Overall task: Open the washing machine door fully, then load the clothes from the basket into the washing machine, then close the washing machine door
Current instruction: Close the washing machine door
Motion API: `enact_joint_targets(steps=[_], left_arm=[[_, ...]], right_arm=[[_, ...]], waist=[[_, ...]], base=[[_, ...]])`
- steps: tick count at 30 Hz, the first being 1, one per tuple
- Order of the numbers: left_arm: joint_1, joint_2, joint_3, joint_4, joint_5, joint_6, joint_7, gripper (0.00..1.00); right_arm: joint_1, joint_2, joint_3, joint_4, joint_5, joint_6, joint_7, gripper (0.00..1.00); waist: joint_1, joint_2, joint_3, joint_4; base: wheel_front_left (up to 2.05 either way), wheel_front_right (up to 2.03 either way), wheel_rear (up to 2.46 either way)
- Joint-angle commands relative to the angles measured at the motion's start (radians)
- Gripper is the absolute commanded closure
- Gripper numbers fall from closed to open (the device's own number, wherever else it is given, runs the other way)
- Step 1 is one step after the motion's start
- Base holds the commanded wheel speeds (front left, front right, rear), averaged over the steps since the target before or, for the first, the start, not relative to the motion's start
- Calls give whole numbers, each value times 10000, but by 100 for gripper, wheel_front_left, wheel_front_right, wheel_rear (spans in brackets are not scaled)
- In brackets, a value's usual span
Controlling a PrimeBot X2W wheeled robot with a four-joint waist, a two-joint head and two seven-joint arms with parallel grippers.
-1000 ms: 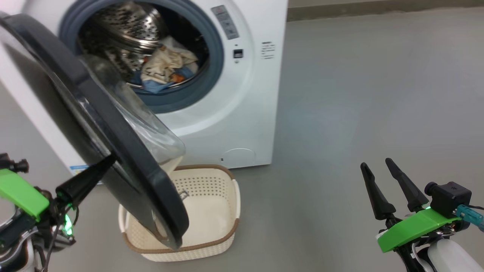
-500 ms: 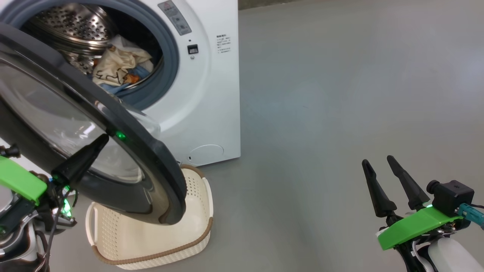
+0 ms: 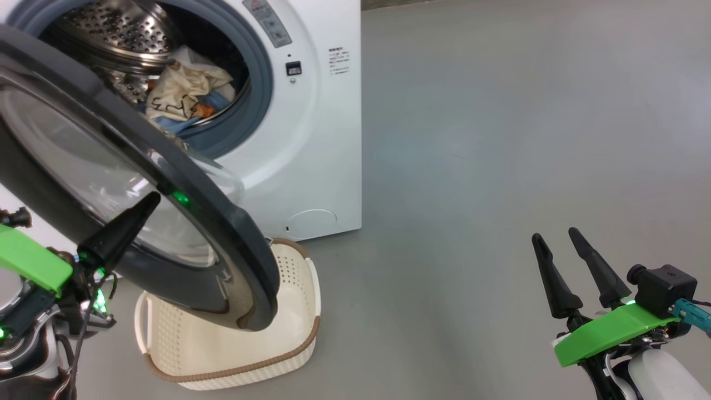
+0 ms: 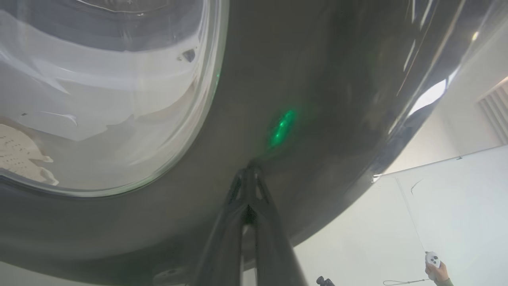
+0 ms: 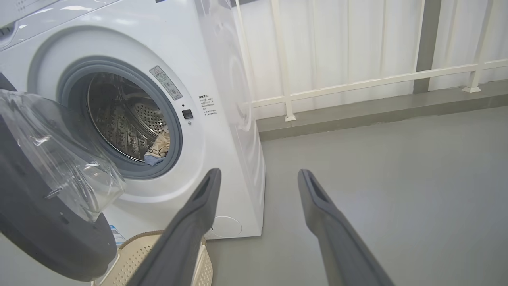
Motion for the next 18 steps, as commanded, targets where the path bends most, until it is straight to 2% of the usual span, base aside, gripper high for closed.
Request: enact_joint_targets(steps=[1,7,8,11,12,13,14,18], left_arm=[[-438,300,285,-198,126,-75,-93,100],[-268,342,218,-387,426,-199,-299,100],[-252,371,222,-434,485,-212,-344,92],[-194,503,252,-589,686,-242,-476,52],[-161,568,260,-643,791,-267,-541,18],[-117,655,258,-705,947,-317,-635,5],[-60,766,278,-756,1170,-375,-804,0],[235,1090,253,-894,2249,-787,-1816,0]], right_arm=[[-221,-122,84,-245,-143,44,-82,0],[-183,-165,62,-253,-146,44,-82,0],[-170,-174,49,-256,-144,44,-82,0],[-136,-187,19,-263,-146,44,-82,0],[-124,-191,13,-264,-146,44,-82,0],[-117,-197,4,-267,-143,44,-82,0],[-120,-195,2,-271,-144,44,-82,0],[-163,-170,20,-288,-153,44,-82,0]], waist=[[0,-1,-32,125],[0,-1,-99,430],[0,-1,-112,490],[0,-1,-147,644],[0,-1,-157,691],[0,-1,-157,743],[0,-1,-150,784],[0,-1,-148,932]], base=[[0,0,0],[0,0,0],[0,0,0],[0,0,0],[0,0,0],[0,0,0],[0,0,0],[0,0,0]])
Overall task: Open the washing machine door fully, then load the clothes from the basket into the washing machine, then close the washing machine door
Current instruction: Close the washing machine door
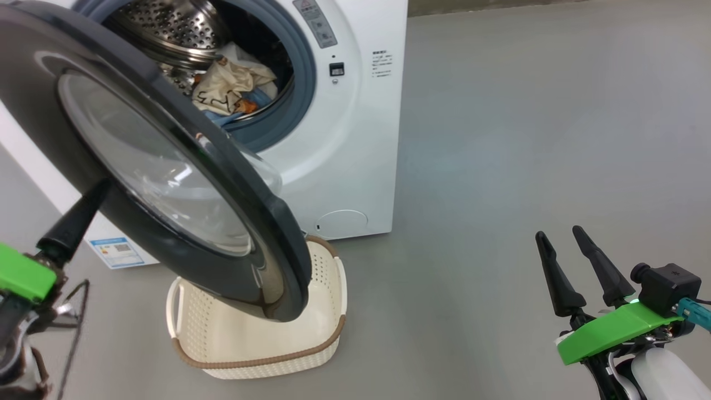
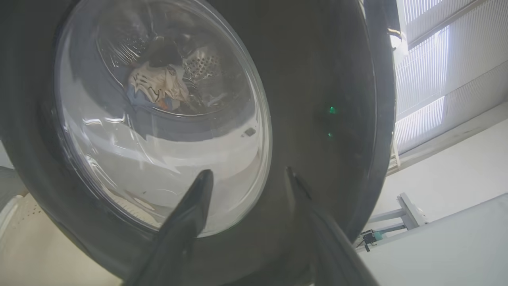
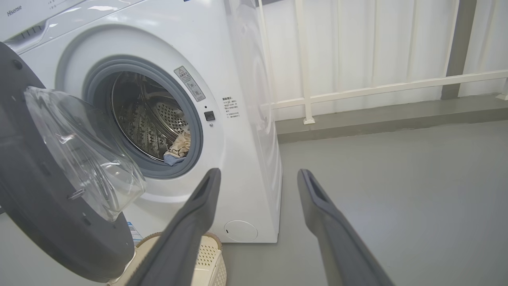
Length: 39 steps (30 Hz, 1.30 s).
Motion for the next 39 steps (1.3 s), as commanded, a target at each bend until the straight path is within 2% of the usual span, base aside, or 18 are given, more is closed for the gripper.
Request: enact_joint_targets(steps=[1,4,5,6,9,16,18,24,31,39], left_arm=[[32,434,258,-362,435,-182,-416,0],[341,542,70,-488,1187,-422,-1282,0],[341,542,70,-488,1187,-422,-1282,0],[582,522,-70,-605,1517,-509,-1848,0],[853,589,-183,-729,1930,-554,-2485,0],[1900,926,-671,-976,3490,-593,-5246,0],[2207,1140,-905,-1002,4237,-595,-6106,0],[2773,998,-1359,-717,5474,-596,-8186,0],[3322,1020,-1810,-164,6571,-567,-9613,0],[3679,678,-1914,17,7249,-335,-10213,0]], right_arm=[[-164,-147,98,-261,-94,44,-82,0],[-178,-157,112,-259,-87,44,-82,0],[-178,-157,112,-259,-87,44,-82,0],[-195,-176,131,-257,-92,44,-82,0],[-207,-204,122,-263,-90,44,-82,0],[-168,-368,41,-344,-70,44,-82,0],[-154,-372,35,-368,-96,44,-82,0],[-134,-351,49,-395,-136,44,-82,0],[-109,-343,102,-454,-140,44,-82,0],[-61,-328,25,-460,-167,44,-82,0]], waist=[[0,0,-25,113],[0,0,-67,209],[0,0,-67,209],[0,0,-98,268],[0,0,-122,315],[0,0,-201,354],[0,0,-220,344],[0,0,-301,326],[0,0,-307,266],[0,0,-210,287]], base=[[0,0,0],[0,0,0],[0,0,0],[0,0,0],[0,0,0],[0,0,0],[0,0,0],[0,0,0],[0,0,0],[0,0,0]])
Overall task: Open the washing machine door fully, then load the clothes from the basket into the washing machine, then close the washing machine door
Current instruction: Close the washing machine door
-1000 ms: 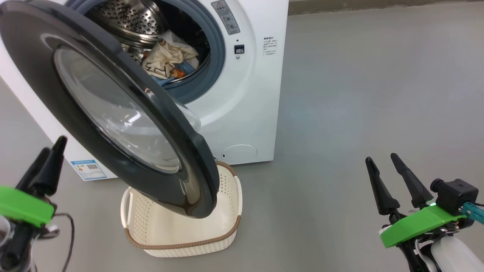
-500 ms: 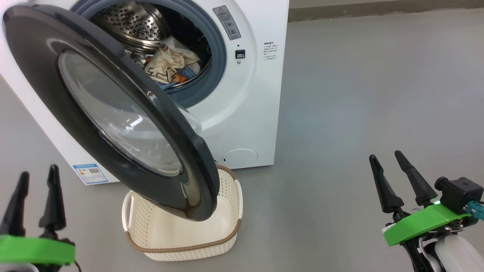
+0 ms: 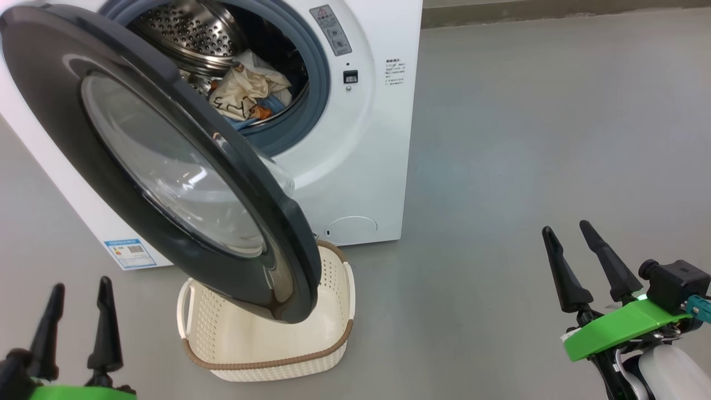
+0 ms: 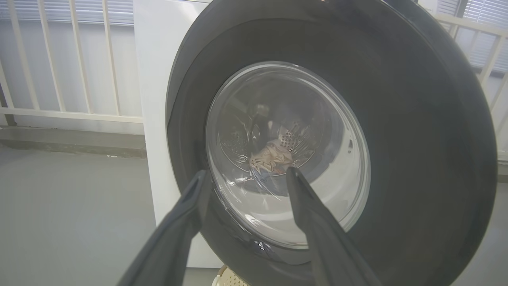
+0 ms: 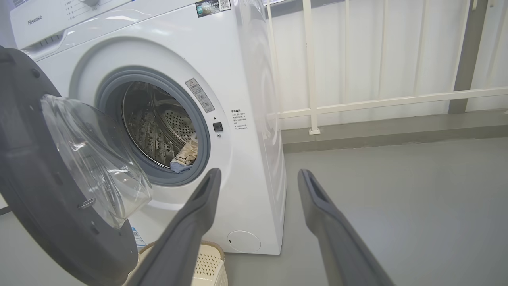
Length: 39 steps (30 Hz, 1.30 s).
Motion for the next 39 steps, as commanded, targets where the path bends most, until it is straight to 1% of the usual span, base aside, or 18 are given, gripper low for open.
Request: enact_joint_targets(steps=[1,10,39], left_arm=[[-60,139,345,-78,84,86,-140,0],[-77,-82,383,73,206,59,-208,0],[-192,-397,606,162,525,-21,-223,0]], right_arm=[[-61,-151,102,-261,-157,44,-82,0],[-121,-162,92,-235,-204,44,-82,0],[-153,-175,161,-224,-172,44,-82,0]], waist=[[0,0,17,13],[0,0,54,59],[0,0,47,160]], base=[[0,0,0],[0,0,0],[0,0,0]])
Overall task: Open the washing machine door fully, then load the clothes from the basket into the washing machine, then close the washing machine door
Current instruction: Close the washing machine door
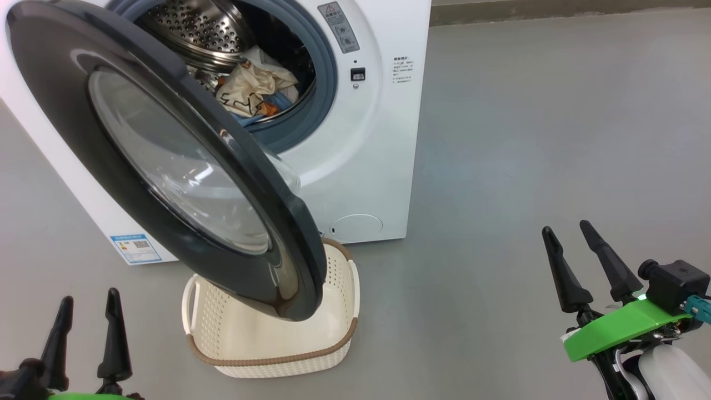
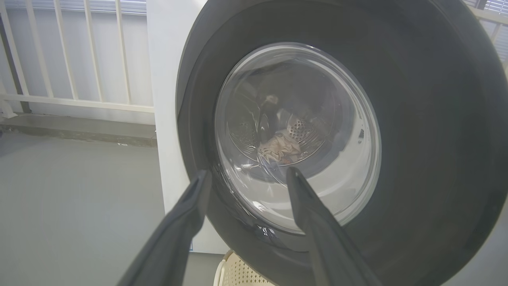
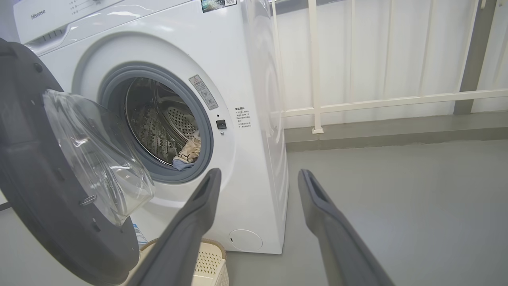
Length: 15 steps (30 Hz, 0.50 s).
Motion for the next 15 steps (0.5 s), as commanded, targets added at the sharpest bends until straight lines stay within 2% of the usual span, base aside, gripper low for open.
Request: enact_joint_targets(steps=[1,2,3,4,5,15], left_arm=[[-347,160,389,-156,78,-11,-104,0],[-354,148,396,-154,87,-13,-104,0],[-362,137,403,-149,97,-15,-104,0],[-371,122,417,-143,103,-17,-104,0],[-378,111,432,-136,106,-19,-104,0],[-477,44,488,-79,17,-59,-104,0]], right_arm=[[-165,-169,179,-225,-62,44,-82,16],[-176,-160,184,-226,-57,44,-82,43],[-184,-151,187,-224,-58,44,-82,65],[-192,-144,188,-224,-62,44,-82,85],[-202,-138,193,-222,-69,44,-82,100],[-781,-142,472,-362,-199,44,-82,100]], waist=[[0,0,1,15],[0,0,0,27],[0,0,-3,42],[0,0,-5,62],[0,0,-8,84],[0,0,46,582]], base=[[0,0,0],[0,0,0],[0,0,0],[0,0,0],[0,0,0],[0,0,0]])
